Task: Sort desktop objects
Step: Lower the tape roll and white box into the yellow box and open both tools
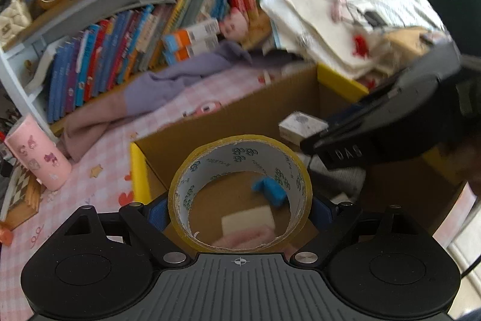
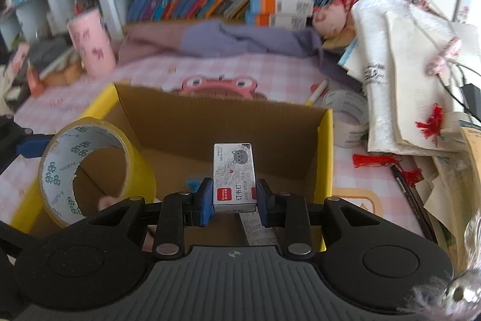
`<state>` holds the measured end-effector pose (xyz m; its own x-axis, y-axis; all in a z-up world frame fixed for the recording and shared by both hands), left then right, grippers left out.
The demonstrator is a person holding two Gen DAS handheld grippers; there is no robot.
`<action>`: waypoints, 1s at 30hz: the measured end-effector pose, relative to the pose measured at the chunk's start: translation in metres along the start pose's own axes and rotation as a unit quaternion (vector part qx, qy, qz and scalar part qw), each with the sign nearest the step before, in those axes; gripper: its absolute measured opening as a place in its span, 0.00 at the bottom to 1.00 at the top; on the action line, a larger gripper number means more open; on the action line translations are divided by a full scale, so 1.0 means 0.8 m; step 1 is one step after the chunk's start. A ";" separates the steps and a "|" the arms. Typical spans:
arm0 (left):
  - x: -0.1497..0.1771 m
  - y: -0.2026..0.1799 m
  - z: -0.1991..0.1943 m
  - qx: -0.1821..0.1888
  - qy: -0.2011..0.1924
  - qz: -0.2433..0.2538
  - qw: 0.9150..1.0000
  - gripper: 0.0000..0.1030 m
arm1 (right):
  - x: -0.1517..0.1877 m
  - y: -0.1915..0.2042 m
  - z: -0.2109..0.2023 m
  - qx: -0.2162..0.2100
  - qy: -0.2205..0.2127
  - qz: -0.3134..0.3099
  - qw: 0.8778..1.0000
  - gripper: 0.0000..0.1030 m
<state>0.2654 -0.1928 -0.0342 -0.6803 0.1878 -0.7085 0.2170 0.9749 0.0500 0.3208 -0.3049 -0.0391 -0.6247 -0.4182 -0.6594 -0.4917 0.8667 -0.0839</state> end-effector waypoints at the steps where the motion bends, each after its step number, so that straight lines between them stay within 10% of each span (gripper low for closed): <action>1: 0.002 -0.001 0.004 -0.001 0.006 0.002 1.000 0.88 | -0.001 0.001 0.002 0.004 0.002 -0.009 1.000 0.27; 17: 0.006 -0.004 -0.013 -0.039 -0.031 -0.053 0.997 0.90 | -0.003 -0.004 -0.008 -0.015 -0.036 -0.009 0.999 0.32; 30: 0.000 0.014 -0.088 -0.066 -0.143 -0.106 0.982 0.96 | 0.008 -0.007 -0.047 -0.004 -0.082 0.037 0.996 0.37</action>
<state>0.2187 -0.1732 0.0158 -0.4727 -0.0442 -0.8801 -0.0131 0.9990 -0.0431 0.2969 -0.3228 -0.0143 -0.5523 -0.3031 -0.7766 -0.4541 0.8906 -0.0247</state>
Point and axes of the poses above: each gripper's, at about its wrist camera, not at the fingertips, and z roughly the way its jaws point, y to its left, x to its underside, the point moved 2 cm from there along z, roughly the way its jaws point, and after that the axes turned 13 degrees about -z, right-handed, at the moved point
